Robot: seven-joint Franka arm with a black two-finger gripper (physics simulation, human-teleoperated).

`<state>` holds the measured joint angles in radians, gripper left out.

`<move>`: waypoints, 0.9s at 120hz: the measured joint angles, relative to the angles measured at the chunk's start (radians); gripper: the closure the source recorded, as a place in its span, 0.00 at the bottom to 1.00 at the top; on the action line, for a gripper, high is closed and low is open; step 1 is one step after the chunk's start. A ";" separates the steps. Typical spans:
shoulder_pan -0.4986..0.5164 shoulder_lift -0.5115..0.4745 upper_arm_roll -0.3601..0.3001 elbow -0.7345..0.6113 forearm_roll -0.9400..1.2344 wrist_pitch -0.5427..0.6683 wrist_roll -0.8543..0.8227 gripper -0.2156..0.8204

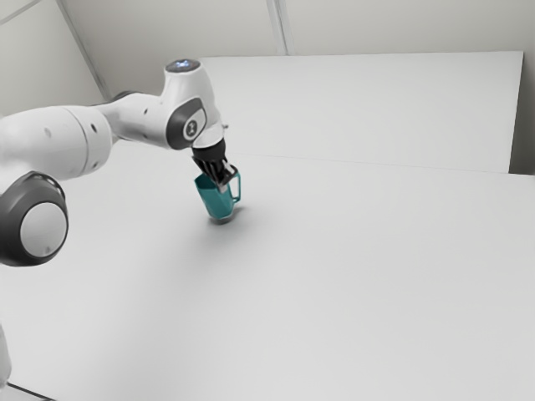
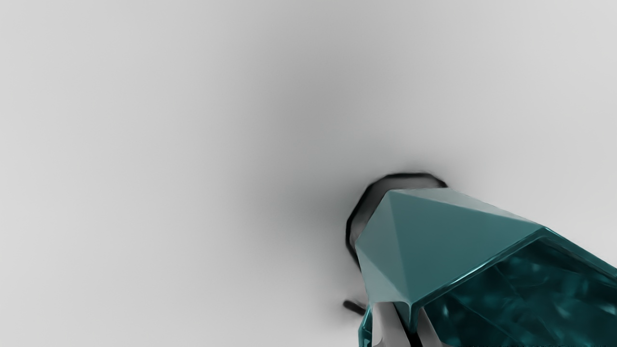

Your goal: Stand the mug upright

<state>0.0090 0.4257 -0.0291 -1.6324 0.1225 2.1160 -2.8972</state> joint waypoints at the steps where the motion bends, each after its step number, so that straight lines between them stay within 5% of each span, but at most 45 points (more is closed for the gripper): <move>1: 0.000 0.001 0.000 0.000 0.000 0.002 0.000 0.97; 20: 0.000 0.009 0.000 -0.007 0.003 0.030 0.000 0.96; 42: 0.000 0.009 0.000 -0.007 0.005 0.043 0.000 0.58; 60: 0.000 -0.019 0.000 -0.007 0.006 0.044 0.000 0.39; 81: -0.002 -0.183 0.002 -0.068 -0.003 -0.035 0.000 0.29; 94: -0.093 -0.321 0.099 -0.078 -0.031 -0.156 0.000 0.26; 108: -0.076 -0.371 0.114 -0.068 -0.058 -0.261 0.000 0.24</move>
<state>-0.0673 0.0546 0.0853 -1.7004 0.0650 1.8551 -2.8973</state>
